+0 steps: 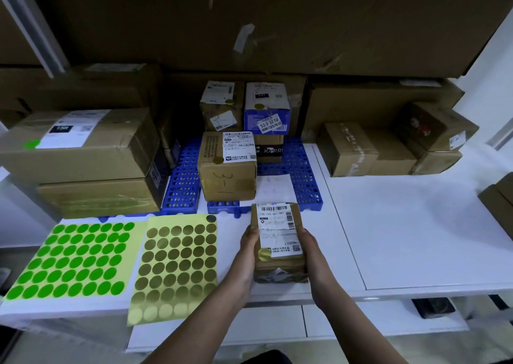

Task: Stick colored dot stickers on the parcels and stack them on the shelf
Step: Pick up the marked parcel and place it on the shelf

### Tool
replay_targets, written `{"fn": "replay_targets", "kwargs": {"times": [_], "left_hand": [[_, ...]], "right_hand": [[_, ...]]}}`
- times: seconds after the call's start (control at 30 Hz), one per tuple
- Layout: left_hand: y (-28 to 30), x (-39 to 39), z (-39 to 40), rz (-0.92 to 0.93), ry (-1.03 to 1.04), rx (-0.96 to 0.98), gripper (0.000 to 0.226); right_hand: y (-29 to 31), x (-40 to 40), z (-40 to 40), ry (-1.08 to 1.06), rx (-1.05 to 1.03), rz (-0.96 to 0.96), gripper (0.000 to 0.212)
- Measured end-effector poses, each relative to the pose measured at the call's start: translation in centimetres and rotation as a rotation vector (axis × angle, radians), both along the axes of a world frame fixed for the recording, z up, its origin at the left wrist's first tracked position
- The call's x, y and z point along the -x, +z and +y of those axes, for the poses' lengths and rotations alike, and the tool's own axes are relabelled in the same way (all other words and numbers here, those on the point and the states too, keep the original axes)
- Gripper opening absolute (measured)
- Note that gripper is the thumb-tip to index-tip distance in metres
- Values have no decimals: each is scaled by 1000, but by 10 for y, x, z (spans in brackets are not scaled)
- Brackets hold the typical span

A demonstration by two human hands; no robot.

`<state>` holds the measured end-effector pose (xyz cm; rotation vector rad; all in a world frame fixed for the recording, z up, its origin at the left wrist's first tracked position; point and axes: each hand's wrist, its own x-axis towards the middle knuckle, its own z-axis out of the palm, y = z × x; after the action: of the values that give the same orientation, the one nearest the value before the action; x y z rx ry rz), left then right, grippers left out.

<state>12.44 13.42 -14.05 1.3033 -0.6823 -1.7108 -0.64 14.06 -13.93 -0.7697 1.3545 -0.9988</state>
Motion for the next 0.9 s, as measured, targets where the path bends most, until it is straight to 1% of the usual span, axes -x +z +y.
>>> {"fn": "replay_targets", "kwargs": {"times": [0.07, 0.13, 0.17, 0.27, 0.4, 0.5, 0.57, 0.67, 0.8, 0.9], "left_hand": [[2, 2, 4, 36, 12, 10, 41], [6, 3, 5, 41, 4, 55, 40], [9, 4, 5, 44, -4, 81, 40], [21, 8, 0, 51, -44, 137, 39], [36, 16, -19, 65, -75, 157, 40], [47, 24, -33, -7, -182, 188, 50], [55, 30, -41, -63, -262, 192, 42], [62, 39, -53, -80, -335, 152, 37], [76, 48, -73, -72, -304, 112, 32], [86, 55, -89, 5, -204, 50, 27]], "right_hand": [[0, 3, 2, 2, 9, -43, 49], [3, 8, 3, 17, 32, -78, 57], [5, 10, 3, 22, 40, -93, 57], [12, 18, 1, -27, 58, -121, 43], [27, 34, -14, -112, 84, -153, 41], [38, 50, -33, -179, 74, -155, 42], [45, 61, -47, -185, 60, -143, 47], [55, 73, -65, -174, 15, -139, 51], [68, 82, -82, -133, 49, -122, 42], [74, 86, -91, -79, 69, -115, 36]]}}
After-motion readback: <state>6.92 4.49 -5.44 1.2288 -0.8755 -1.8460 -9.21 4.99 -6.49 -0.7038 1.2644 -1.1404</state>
